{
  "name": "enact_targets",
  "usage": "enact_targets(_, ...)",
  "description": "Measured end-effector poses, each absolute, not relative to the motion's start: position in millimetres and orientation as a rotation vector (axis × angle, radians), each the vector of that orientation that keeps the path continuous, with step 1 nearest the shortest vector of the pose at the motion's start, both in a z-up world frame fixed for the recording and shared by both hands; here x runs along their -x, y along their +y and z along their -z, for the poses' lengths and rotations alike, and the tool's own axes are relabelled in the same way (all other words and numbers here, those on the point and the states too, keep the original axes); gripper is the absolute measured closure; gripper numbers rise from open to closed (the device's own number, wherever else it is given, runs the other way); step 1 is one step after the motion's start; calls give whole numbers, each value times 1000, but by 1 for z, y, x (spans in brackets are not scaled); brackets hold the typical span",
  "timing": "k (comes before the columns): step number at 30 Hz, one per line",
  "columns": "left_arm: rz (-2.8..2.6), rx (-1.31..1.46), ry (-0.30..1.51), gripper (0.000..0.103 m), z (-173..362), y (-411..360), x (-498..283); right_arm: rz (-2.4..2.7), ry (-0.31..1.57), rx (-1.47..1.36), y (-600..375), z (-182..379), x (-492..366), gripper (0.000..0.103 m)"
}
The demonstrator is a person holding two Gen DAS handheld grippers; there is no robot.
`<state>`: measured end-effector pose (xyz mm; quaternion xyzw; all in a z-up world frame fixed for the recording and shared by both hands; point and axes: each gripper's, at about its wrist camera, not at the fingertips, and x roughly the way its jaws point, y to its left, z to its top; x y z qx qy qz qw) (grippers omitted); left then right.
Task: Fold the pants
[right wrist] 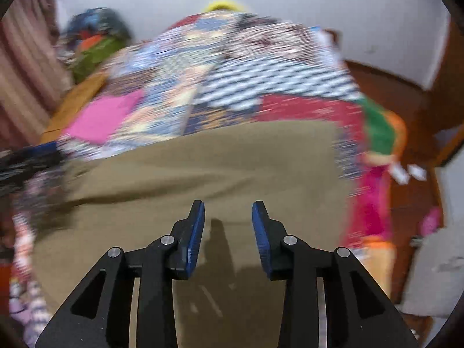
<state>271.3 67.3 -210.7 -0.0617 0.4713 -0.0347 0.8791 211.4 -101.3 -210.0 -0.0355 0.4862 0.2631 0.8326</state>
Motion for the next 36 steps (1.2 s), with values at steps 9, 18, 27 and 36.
enact_targets(9,71,113,1132,74,260,58,-291,-632,1130,195,-70,256,-185,72)
enact_targets(18,54,113,1118,74,253,63,-293,-599,1172,210,-94,249,-171,72)
enact_targets(27,-2,74,1007,42,196,67,-228,-531,1136,104,-134,217,-144,71)
enact_targets(36,18,134,1102,31,241,51,-172,-487,1172,149,-143,234,-98,68)
